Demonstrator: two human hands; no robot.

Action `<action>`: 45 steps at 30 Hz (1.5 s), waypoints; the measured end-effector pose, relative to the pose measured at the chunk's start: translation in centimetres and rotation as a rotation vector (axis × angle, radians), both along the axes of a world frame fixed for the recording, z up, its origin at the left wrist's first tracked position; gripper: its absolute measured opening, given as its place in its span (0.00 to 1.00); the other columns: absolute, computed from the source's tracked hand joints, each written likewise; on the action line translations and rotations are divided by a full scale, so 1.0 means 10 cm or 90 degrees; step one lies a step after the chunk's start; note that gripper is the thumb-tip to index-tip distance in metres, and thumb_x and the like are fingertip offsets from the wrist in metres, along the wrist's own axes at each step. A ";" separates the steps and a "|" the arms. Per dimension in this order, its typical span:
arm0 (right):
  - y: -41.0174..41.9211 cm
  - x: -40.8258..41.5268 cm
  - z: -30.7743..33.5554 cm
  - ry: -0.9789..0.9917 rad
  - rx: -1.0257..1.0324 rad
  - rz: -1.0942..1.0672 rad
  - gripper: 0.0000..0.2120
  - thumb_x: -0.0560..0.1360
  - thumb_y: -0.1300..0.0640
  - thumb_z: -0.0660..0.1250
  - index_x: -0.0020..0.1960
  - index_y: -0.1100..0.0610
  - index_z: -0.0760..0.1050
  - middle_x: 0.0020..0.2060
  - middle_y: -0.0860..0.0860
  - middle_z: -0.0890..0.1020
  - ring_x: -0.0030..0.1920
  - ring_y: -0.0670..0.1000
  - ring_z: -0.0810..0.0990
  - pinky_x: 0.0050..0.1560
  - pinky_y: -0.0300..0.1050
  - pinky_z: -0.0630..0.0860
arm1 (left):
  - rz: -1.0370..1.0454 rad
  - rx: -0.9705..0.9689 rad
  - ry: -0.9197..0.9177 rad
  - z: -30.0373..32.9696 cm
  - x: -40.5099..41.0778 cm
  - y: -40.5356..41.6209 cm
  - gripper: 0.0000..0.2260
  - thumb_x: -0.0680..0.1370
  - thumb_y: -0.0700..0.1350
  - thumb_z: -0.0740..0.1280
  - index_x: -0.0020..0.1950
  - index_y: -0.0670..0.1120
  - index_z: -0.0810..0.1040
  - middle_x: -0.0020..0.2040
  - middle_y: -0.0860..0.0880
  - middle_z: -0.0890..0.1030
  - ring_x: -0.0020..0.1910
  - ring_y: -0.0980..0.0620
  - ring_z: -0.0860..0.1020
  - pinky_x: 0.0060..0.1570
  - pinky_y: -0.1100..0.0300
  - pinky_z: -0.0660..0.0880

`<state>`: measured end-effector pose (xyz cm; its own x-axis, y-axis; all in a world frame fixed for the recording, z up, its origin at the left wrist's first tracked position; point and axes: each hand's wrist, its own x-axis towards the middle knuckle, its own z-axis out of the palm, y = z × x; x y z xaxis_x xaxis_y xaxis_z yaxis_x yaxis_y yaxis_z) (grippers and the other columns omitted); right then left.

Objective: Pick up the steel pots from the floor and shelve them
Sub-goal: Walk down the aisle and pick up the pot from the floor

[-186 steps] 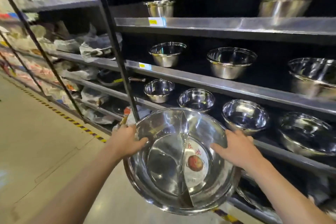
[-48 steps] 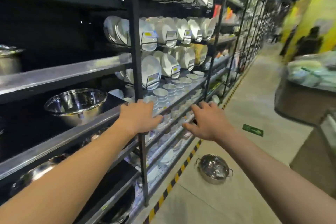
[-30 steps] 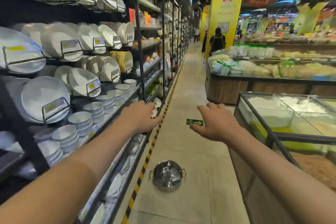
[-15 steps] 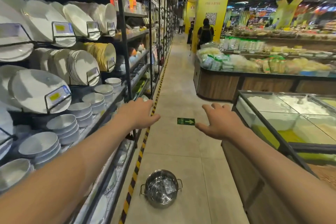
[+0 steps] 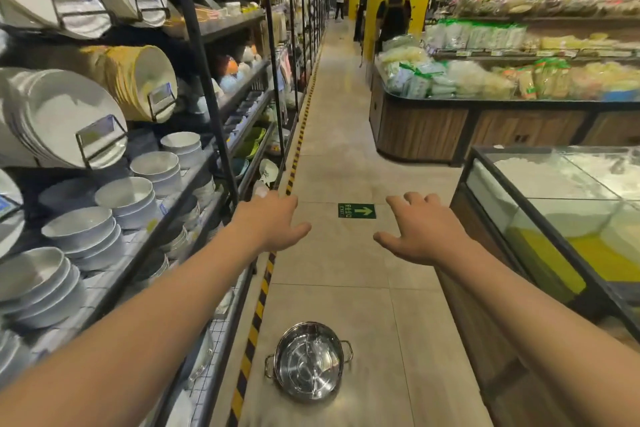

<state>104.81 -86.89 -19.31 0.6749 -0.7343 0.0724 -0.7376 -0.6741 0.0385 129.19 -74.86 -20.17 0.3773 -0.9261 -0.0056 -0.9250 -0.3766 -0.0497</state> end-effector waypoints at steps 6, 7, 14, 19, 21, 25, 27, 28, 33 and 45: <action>-0.61 0.45 -0.86 0.007 0.054 0.030 0.33 0.74 0.32 0.61 0.69 0.53 0.67 0.62 0.57 0.75 0.60 0.63 0.72 0.56 0.57 0.75 | 0.019 0.058 0.025 -0.81 0.35 -0.55 0.30 0.76 0.70 0.55 0.68 0.49 0.69 0.63 0.42 0.75 0.57 0.39 0.77 0.53 0.42 0.77; -0.70 0.53 -1.08 0.007 0.063 0.033 0.33 0.74 0.32 0.61 0.69 0.53 0.67 0.62 0.57 0.74 0.61 0.63 0.71 0.56 0.57 0.75 | 0.021 0.063 0.026 -0.99 0.42 -0.64 0.30 0.76 0.69 0.55 0.67 0.49 0.69 0.62 0.42 0.75 0.56 0.38 0.77 0.53 0.41 0.77; -1.15 1.14 -3.46 0.047 0.142 0.041 0.35 0.74 0.31 0.61 0.72 0.52 0.65 0.67 0.59 0.72 0.65 0.65 0.68 0.59 0.58 0.73 | 0.043 0.140 0.070 -3.24 0.90 -1.19 0.31 0.76 0.70 0.55 0.70 0.50 0.67 0.65 0.42 0.72 0.59 0.37 0.76 0.53 0.43 0.76; -1.34 1.50 -5.73 0.066 0.180 0.047 0.35 0.74 0.32 0.60 0.73 0.53 0.64 0.68 0.60 0.71 0.66 0.66 0.67 0.59 0.59 0.72 | 0.072 0.186 0.105 -5.45 1.32 -1.28 0.32 0.76 0.70 0.55 0.72 0.49 0.65 0.63 0.41 0.74 0.59 0.38 0.76 0.54 0.45 0.76; -1.34 1.60 -6.66 0.074 0.208 0.041 0.34 0.75 0.32 0.60 0.72 0.53 0.64 0.67 0.59 0.72 0.65 0.65 0.68 0.57 0.59 0.72 | 0.097 0.199 0.124 -6.30 1.46 -1.24 0.33 0.76 0.71 0.55 0.72 0.49 0.66 0.63 0.41 0.74 0.58 0.38 0.76 0.55 0.44 0.76; -1.37 1.66 -8.24 0.082 0.266 -0.013 0.36 0.74 0.32 0.60 0.75 0.51 0.61 0.69 0.60 0.70 0.67 0.66 0.66 0.60 0.60 0.70 | 0.138 0.227 0.145 -7.85 1.61 -1.12 0.37 0.74 0.73 0.55 0.73 0.49 0.65 0.66 0.40 0.73 0.62 0.36 0.75 0.58 0.43 0.74; -1.39 1.66 -8.85 0.087 0.273 -0.034 0.38 0.74 0.31 0.61 0.76 0.52 0.59 0.68 0.61 0.70 0.67 0.67 0.66 0.60 0.61 0.70 | 0.150 0.240 0.138 -8.51 1.65 -1.02 0.38 0.72 0.75 0.54 0.73 0.50 0.65 0.66 0.40 0.73 0.63 0.35 0.75 0.58 0.42 0.74; -1.39 1.66 -9.11 0.096 0.285 -0.043 0.39 0.74 0.32 0.62 0.76 0.51 0.58 0.68 0.62 0.69 0.66 0.67 0.66 0.60 0.61 0.71 | 0.158 0.252 0.140 -8.79 1.65 -0.97 0.39 0.71 0.76 0.53 0.73 0.51 0.63 0.66 0.40 0.73 0.63 0.35 0.74 0.58 0.42 0.74; -1.45 1.69 -9.93 0.123 0.352 -0.070 0.48 0.69 0.30 0.62 0.80 0.45 0.44 0.77 0.66 0.51 0.74 0.72 0.54 0.66 0.67 0.66 | 0.255 0.231 0.176 -9.78 1.67 -0.79 0.43 0.70 0.78 0.50 0.76 0.51 0.55 0.70 0.39 0.67 0.67 0.32 0.69 0.59 0.39 0.69; -1.22 1.38 -10.10 0.083 0.379 -0.150 0.46 0.66 0.24 0.47 0.78 0.43 0.41 0.76 0.66 0.50 0.70 0.75 0.57 0.65 0.65 0.65 | 0.208 0.158 0.226 -9.96 1.60 -0.85 0.39 0.75 0.72 0.50 0.77 0.49 0.56 0.75 0.43 0.65 0.68 0.33 0.65 0.60 0.38 0.68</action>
<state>118.61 -99.13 -120.32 0.4661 -0.7530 -0.4645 -0.8831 -0.4283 -0.1918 145.24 -83.39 -119.75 0.5801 -0.7160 -0.3882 -0.7383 -0.6636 0.1206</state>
